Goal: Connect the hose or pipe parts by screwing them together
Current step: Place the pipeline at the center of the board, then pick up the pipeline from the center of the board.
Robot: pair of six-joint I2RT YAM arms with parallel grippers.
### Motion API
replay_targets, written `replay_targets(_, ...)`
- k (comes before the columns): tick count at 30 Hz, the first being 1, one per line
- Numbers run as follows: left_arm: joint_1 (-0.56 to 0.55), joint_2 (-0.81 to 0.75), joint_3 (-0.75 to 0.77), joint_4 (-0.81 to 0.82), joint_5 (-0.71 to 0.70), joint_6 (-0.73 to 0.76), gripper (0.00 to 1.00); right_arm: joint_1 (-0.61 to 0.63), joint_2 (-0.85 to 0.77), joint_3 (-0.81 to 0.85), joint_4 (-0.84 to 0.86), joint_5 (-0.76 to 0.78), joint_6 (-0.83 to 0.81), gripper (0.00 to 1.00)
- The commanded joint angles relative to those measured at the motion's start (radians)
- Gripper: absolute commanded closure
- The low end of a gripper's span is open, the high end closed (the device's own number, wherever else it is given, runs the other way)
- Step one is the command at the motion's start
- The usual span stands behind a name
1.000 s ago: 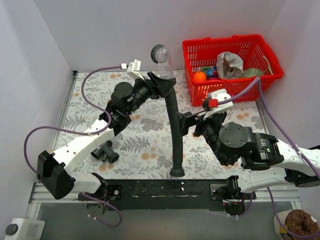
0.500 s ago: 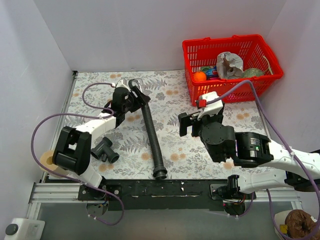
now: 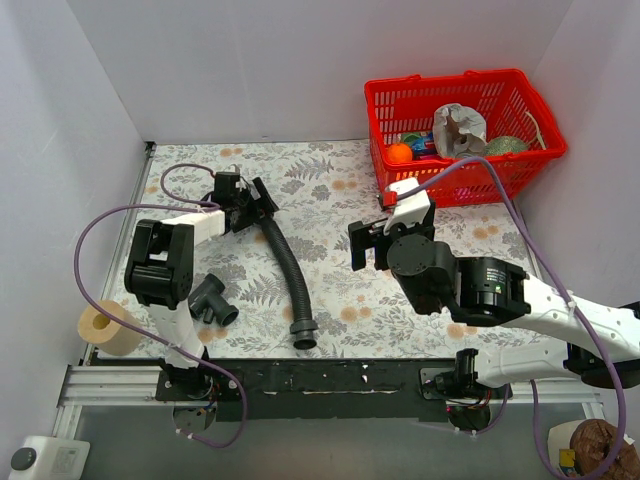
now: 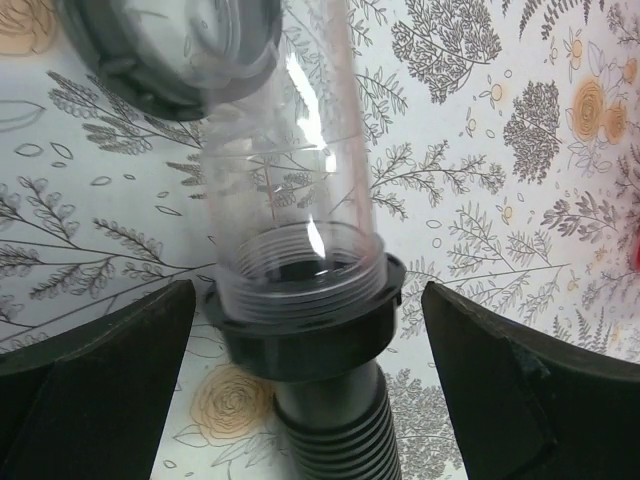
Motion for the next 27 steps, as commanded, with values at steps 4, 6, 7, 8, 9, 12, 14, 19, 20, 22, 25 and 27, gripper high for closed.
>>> replay_targets(4,0.036,-0.084,0.044,-0.065,0.046,0.076,0.02,-0.009,-0.010,0.059,0.007,-0.028,0.029,0.02)
replay_targets(6,0.045,-0.093,0.107,-0.133,0.069,0.126,0.02,-0.014,-0.009,0.062,-0.005,-0.035,0.033,0.02)
replay_targets(7,0.049,-0.107,0.128,-0.205,0.079,0.152,0.02,-0.014,-0.010,0.064,-0.008,-0.038,0.038,0.02)
replay_targets(8,0.052,-0.116,0.144,-0.239,0.085,0.177,0.02,-0.015,-0.013,0.061,-0.008,-0.044,0.039,0.02)
replay_targets(9,0.059,-0.127,0.180,-0.273,0.094,0.239,0.02,-0.018,-0.019,0.059,-0.005,-0.050,0.039,0.02)
replay_targets(12,0.068,-0.194,0.249,-0.388,0.144,0.406,0.02,-0.020,-0.032,0.053,-0.004,-0.067,0.044,0.02)
replay_targets(14,0.069,-0.272,0.272,-0.434,0.242,0.520,0.02,-0.020,-0.041,0.042,-0.002,-0.081,0.049,0.02)
replay_targets(19,0.068,-0.443,0.303,-0.698,0.655,1.250,0.02,-0.025,-0.088,-0.013,0.025,-0.118,0.043,0.02)
replay_targets(20,0.068,-0.478,0.285,-0.751,0.768,1.389,0.02,-0.025,-0.094,-0.024,0.029,-0.123,0.039,0.02)
replay_targets(22,0.060,-0.596,0.219,-0.940,0.847,1.748,0.02,-0.026,-0.119,-0.053,0.036,-0.138,0.039,0.02)
replay_targets(25,0.033,-0.737,0.005,-1.043,0.843,2.348,0.02,-0.028,-0.156,-0.090,0.047,-0.162,0.039,0.02)
replay_targets(27,0.017,-0.773,-0.134,-1.047,0.832,2.618,0.02,-0.028,-0.182,-0.100,0.053,-0.173,0.039,0.02)
